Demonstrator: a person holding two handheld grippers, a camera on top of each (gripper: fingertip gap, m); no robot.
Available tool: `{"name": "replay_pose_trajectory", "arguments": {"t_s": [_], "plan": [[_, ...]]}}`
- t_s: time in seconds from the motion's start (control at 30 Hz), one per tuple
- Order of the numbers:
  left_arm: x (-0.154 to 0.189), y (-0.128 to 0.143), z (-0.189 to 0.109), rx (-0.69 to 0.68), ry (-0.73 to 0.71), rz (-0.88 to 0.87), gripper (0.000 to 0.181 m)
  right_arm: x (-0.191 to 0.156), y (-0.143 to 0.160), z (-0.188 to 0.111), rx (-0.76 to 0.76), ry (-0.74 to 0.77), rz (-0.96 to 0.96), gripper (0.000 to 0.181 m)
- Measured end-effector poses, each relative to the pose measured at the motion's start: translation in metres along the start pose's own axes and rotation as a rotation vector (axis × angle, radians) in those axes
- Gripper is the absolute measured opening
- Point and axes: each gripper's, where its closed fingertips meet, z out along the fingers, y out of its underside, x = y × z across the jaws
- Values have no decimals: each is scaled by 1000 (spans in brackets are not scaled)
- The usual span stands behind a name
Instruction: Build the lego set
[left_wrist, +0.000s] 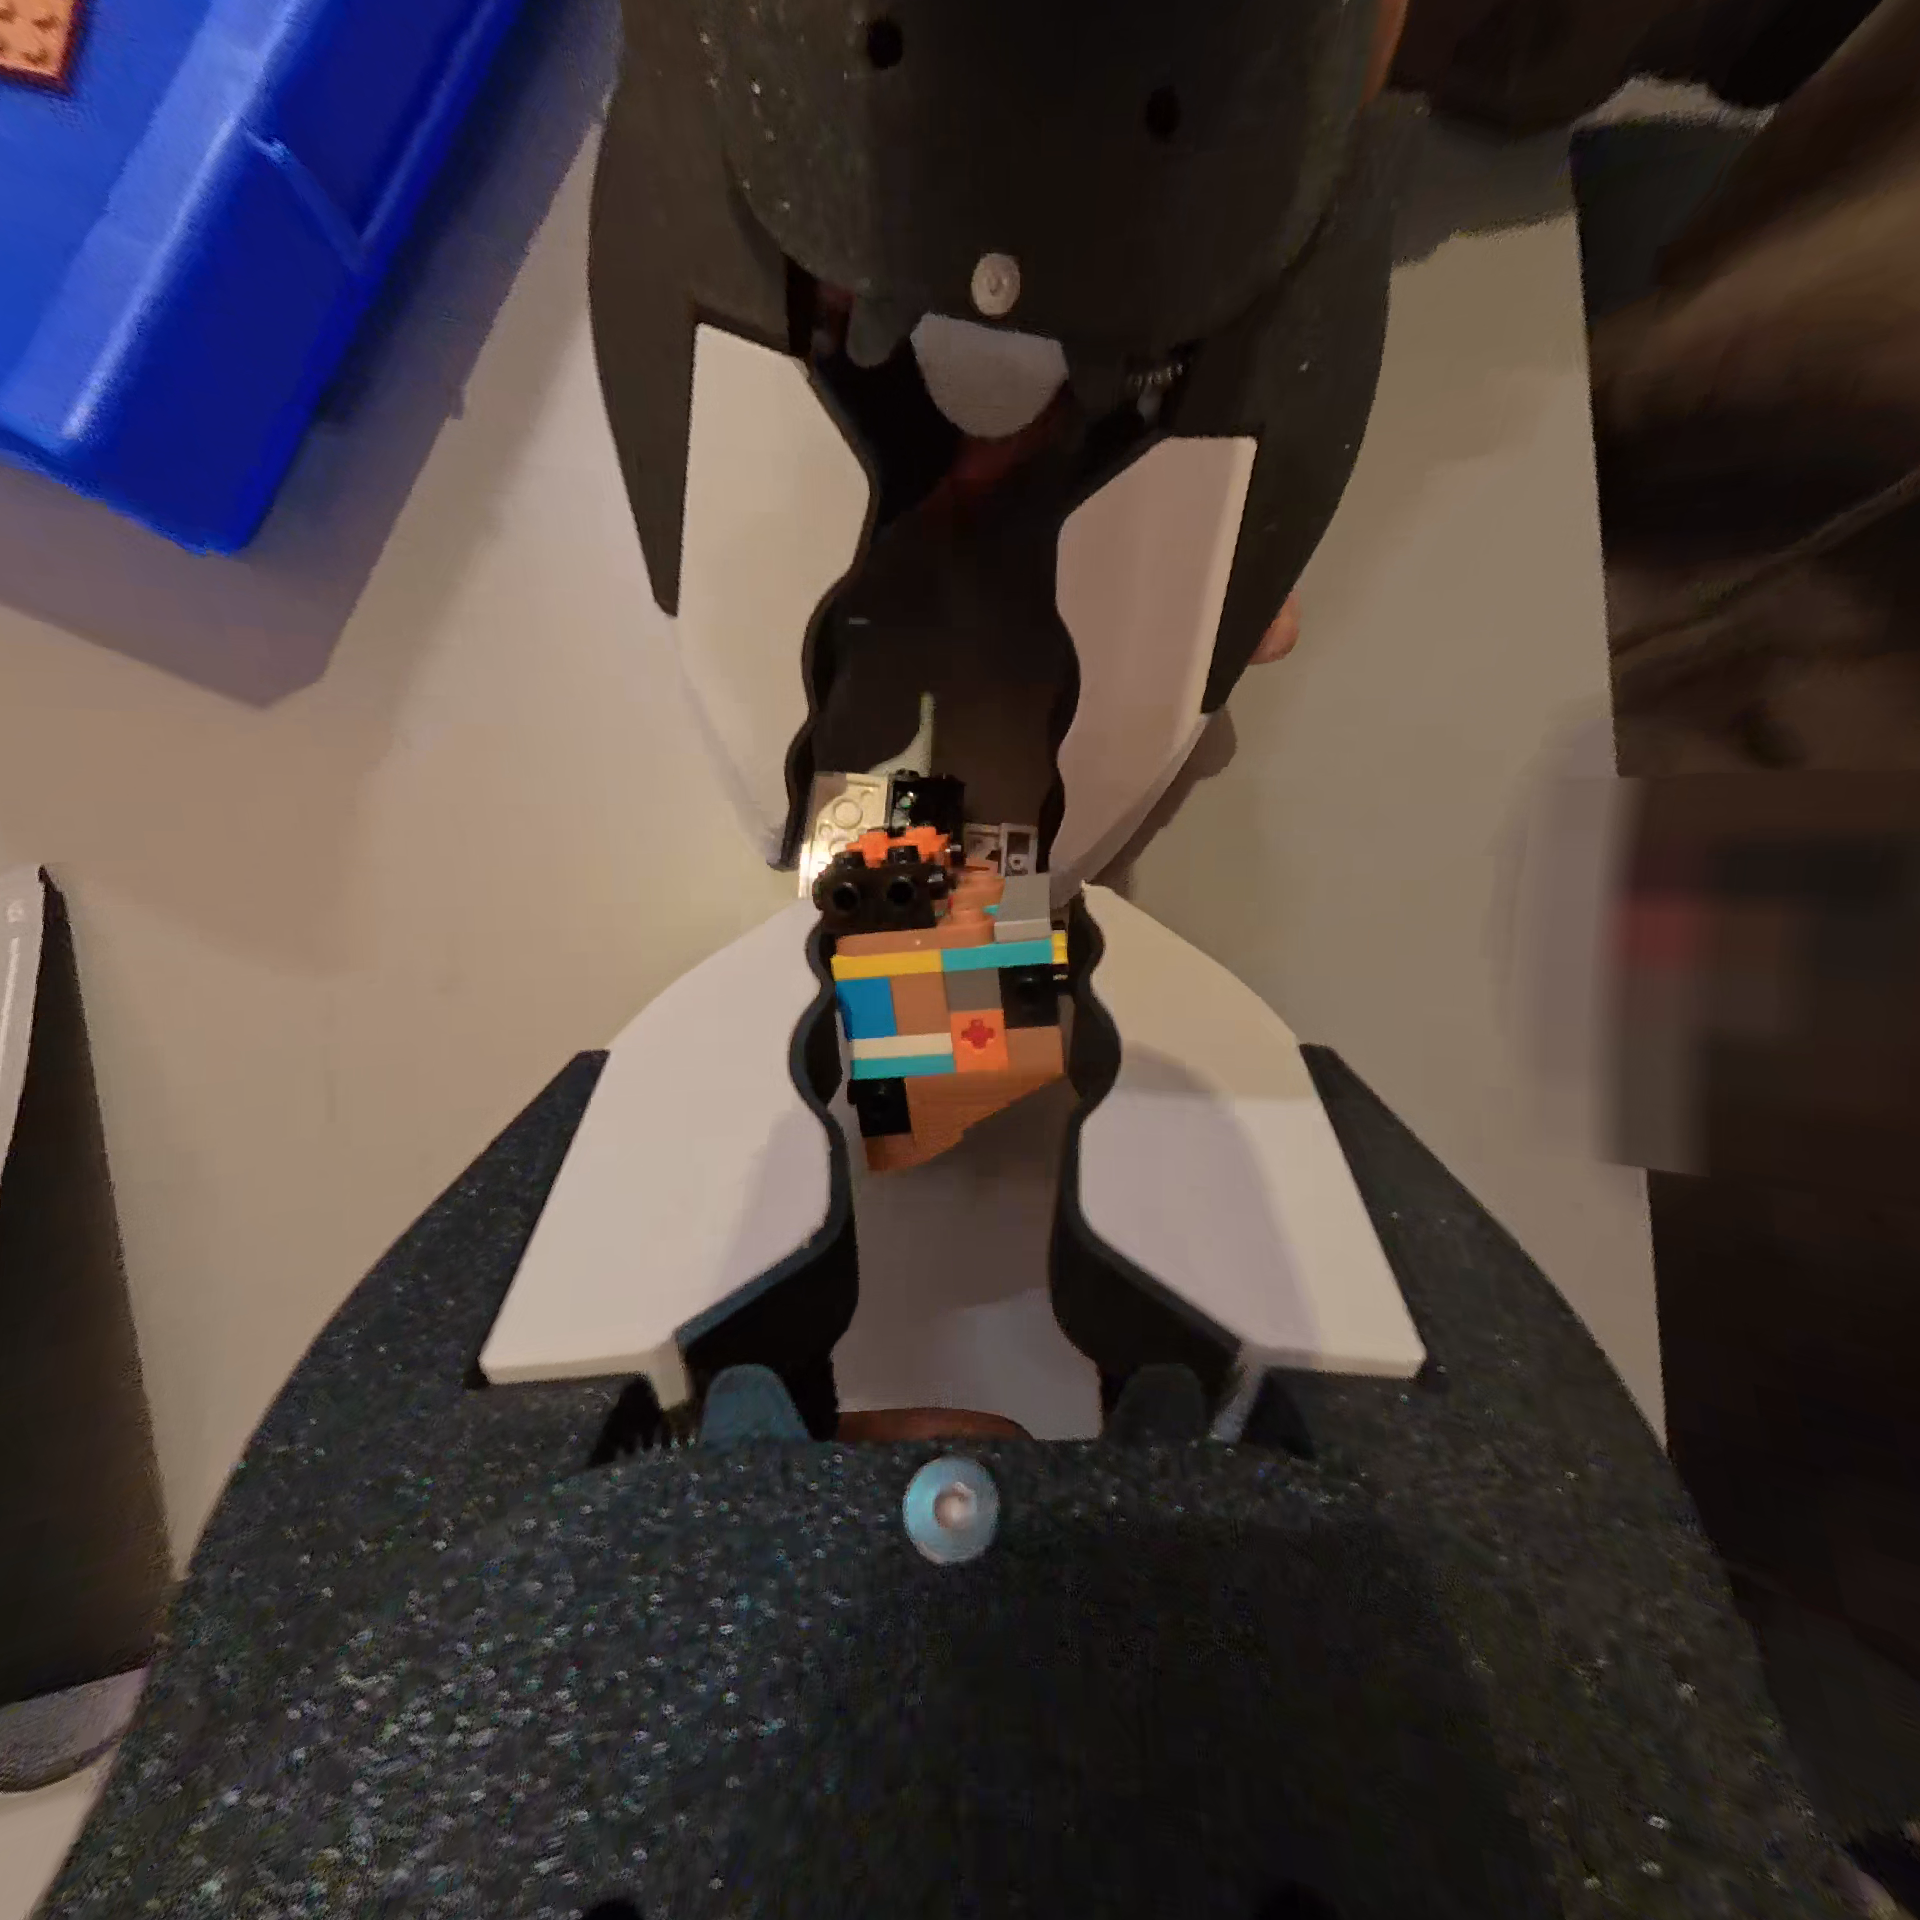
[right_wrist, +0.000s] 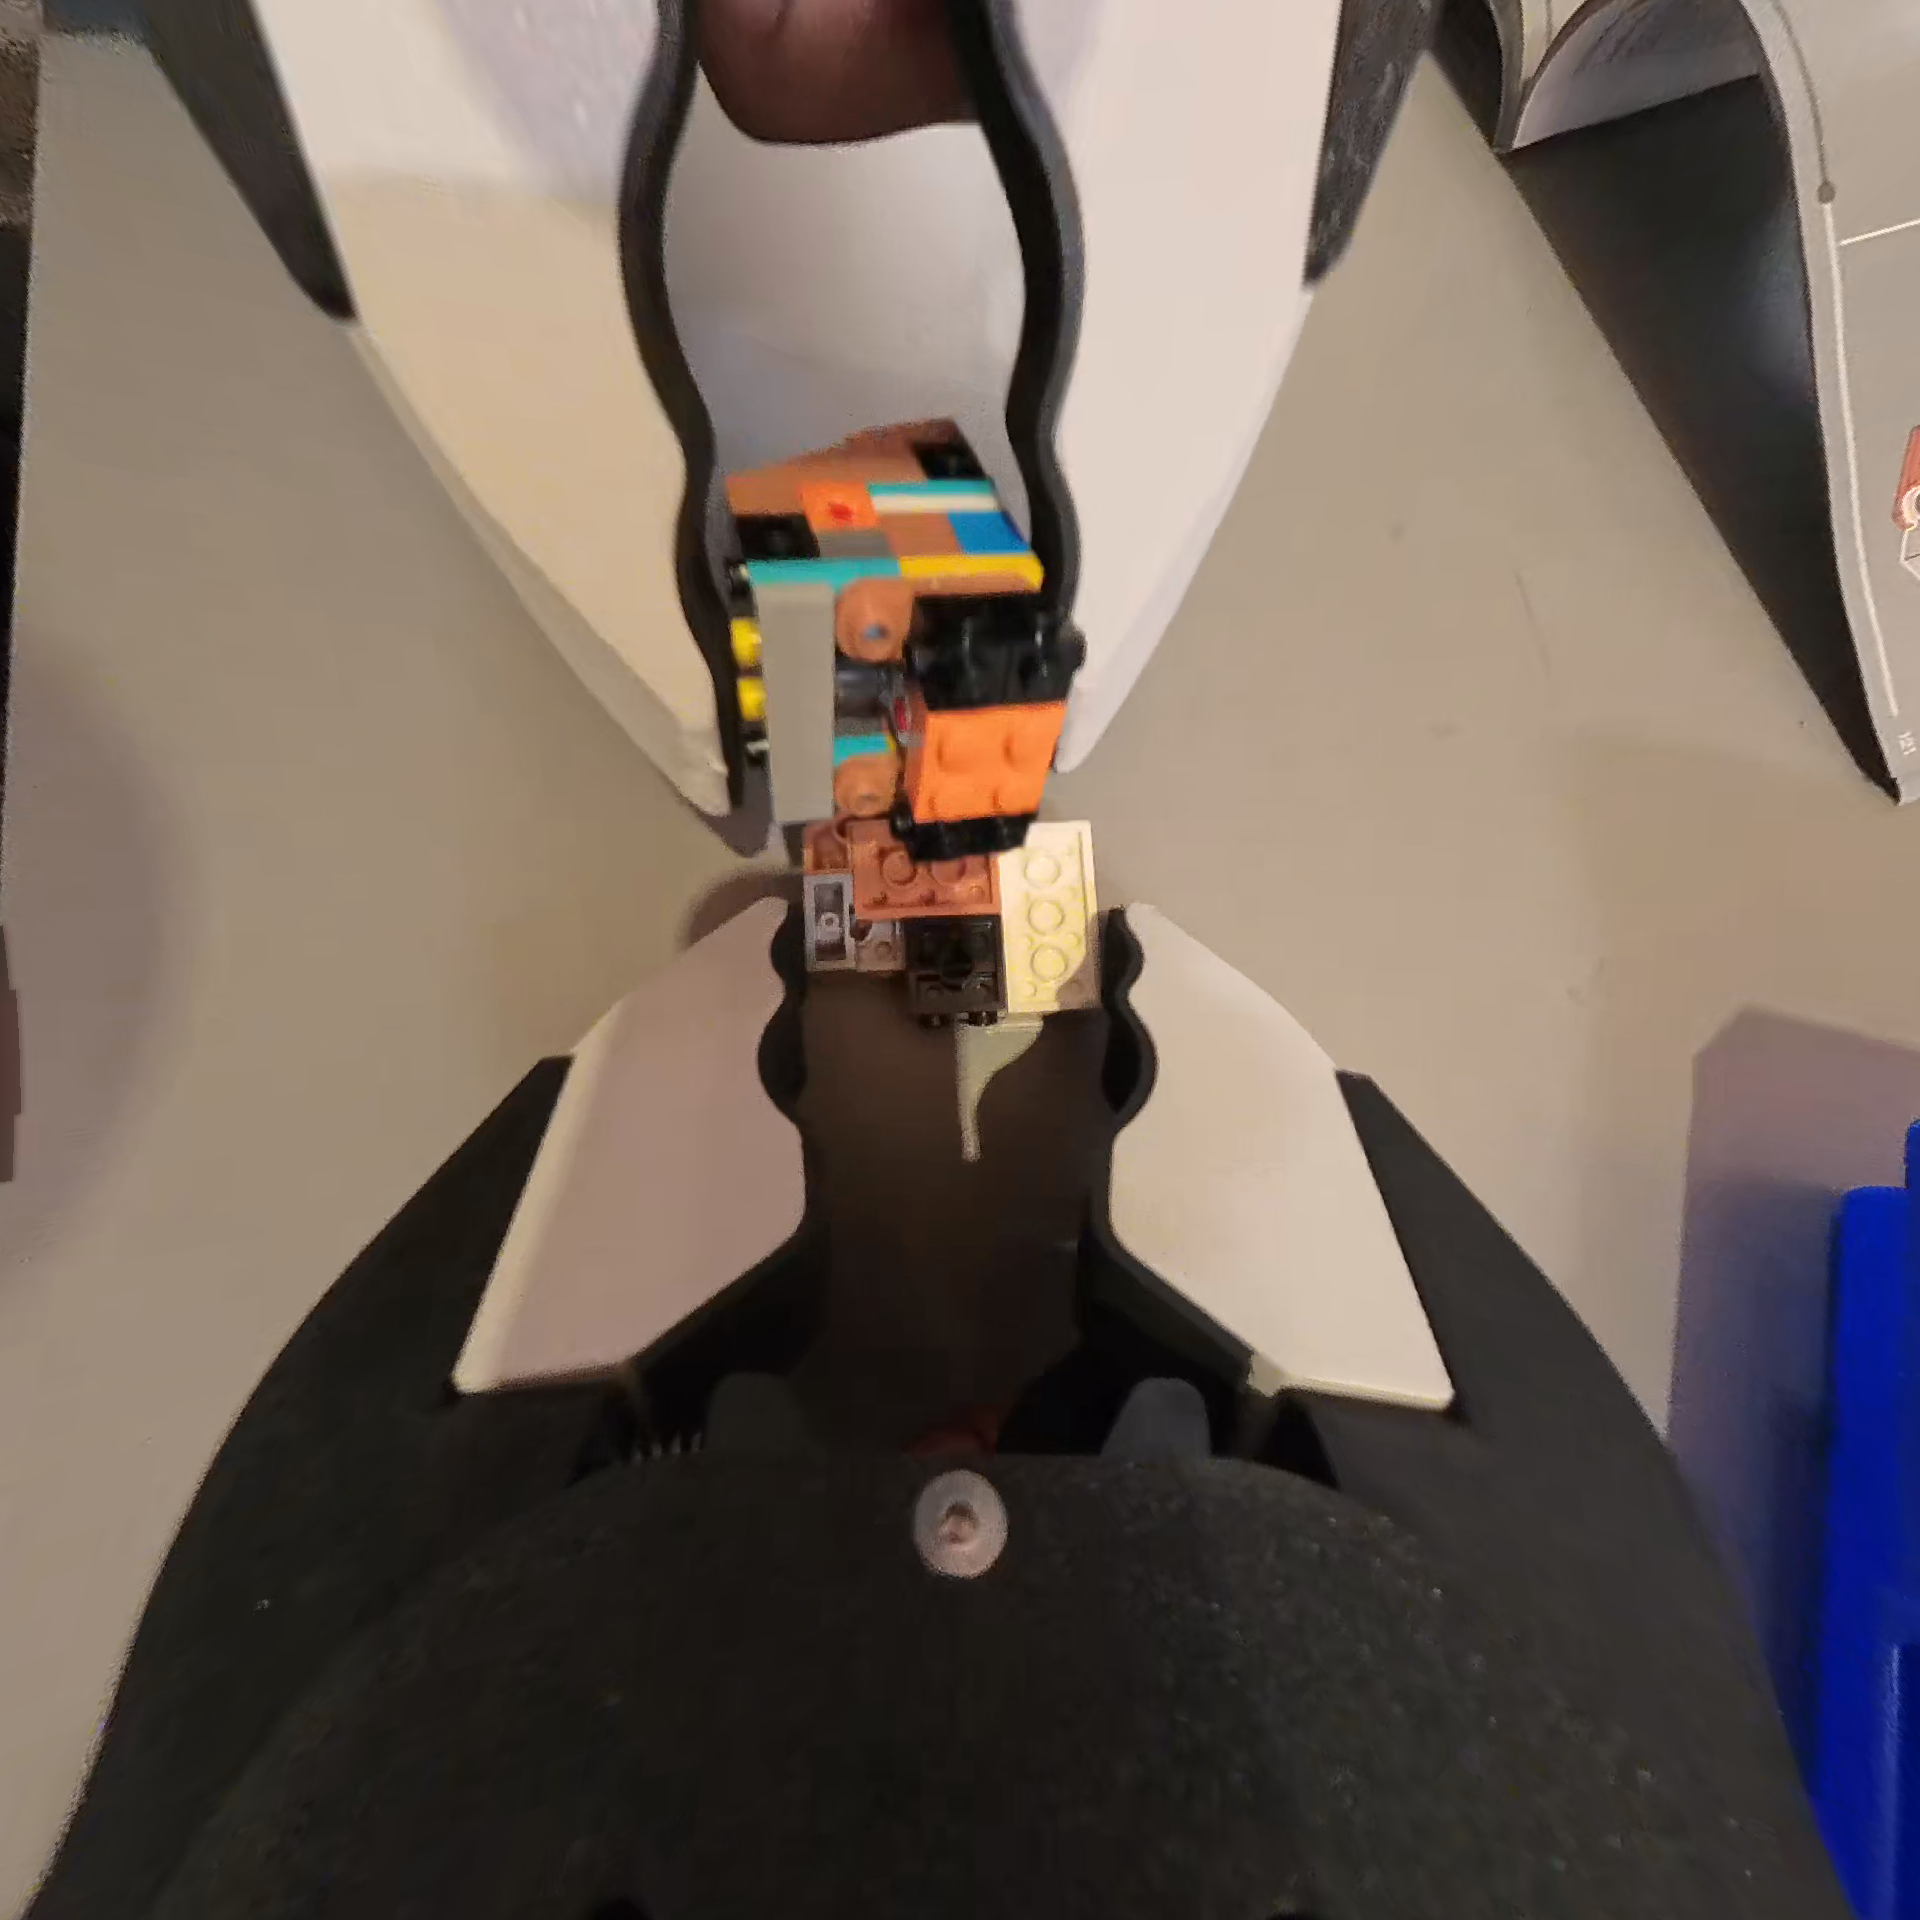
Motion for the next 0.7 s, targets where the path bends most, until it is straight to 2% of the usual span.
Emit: {"name": "replay_pose_trajectory", "arguments": {"t_s": [0.13, 0.33, 0.7], "plan": [[0, -2, 8, -66, 10, 51, 42, 0, 0, 0, 4, 0, -8, 54], [4, -6, 15, -70, 49, 69, 42, -3, 0, -1, 11, -15, -35, 55], [8, -3, 19, 5, 100, 63, 42, -6, 2, -2, 10, -44, -49, 55]]}}
